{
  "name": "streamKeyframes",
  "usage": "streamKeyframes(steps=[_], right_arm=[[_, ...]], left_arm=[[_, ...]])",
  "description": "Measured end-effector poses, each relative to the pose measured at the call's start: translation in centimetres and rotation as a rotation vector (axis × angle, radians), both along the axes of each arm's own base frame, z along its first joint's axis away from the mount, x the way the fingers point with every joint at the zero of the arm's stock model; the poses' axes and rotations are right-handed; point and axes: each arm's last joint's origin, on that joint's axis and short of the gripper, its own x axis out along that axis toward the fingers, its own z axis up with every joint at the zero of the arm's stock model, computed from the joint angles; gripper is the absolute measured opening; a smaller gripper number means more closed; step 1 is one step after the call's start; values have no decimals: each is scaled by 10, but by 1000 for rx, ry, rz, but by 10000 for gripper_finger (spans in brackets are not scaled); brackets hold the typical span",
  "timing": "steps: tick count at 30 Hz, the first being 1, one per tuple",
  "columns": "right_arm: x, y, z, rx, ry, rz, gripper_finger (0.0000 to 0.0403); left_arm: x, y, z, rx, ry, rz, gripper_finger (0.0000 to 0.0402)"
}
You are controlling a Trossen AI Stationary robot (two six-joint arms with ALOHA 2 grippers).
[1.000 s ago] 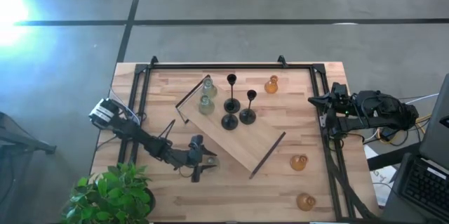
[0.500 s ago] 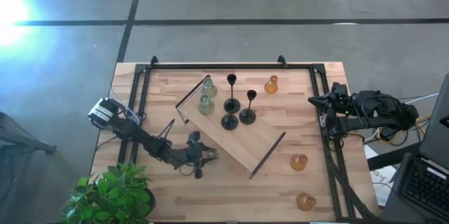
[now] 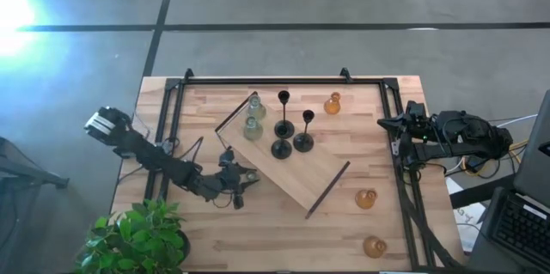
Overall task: Pick & Place candle stick holders
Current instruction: Put the transparent candle holder on the shelf
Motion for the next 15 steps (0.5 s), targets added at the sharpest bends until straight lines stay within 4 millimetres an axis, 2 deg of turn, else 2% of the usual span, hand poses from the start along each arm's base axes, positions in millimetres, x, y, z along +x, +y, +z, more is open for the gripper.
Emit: streamKeyframes(steps=[15], right_arm=[[0,0,0,0,0,0,8]], left_arm=[[-29,17,38,-22,-31,83,137]])
